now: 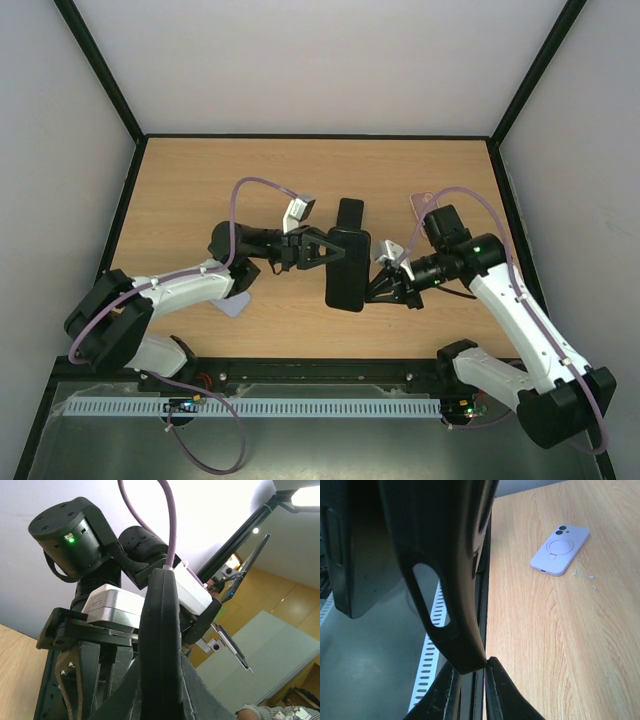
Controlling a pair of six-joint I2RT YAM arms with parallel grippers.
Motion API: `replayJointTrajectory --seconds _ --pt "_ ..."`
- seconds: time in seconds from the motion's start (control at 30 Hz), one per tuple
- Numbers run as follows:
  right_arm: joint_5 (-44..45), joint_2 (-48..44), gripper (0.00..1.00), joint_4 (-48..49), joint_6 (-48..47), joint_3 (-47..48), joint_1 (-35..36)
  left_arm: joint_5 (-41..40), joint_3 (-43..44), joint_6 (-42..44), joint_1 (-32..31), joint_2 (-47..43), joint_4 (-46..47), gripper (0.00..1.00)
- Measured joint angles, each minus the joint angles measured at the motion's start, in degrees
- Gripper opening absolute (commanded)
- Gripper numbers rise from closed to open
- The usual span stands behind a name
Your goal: Take the phone out of the phone case
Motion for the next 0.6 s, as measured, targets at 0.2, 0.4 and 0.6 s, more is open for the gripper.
replayJointTrajectory --seconds 0.2,0.4,0.6 --pt "0.46 -5.16 0.32 9.25 14.86 -2.80 0.00 -1.75 -0.50 1.73 0.15 -1.20 -0.57 0.03" --pt "2.67 -9.35 0.43 21.16 31.69 -3.82 0.00 -5.07 -0.74 4.85 0.35 -3.56 -1.33 0.03" --pt "4.46 -8.39 0.58 28.59 42.56 -3.61 0.00 -8.39 -1.97 5.68 0.46 -3.02 -2.16 0.03"
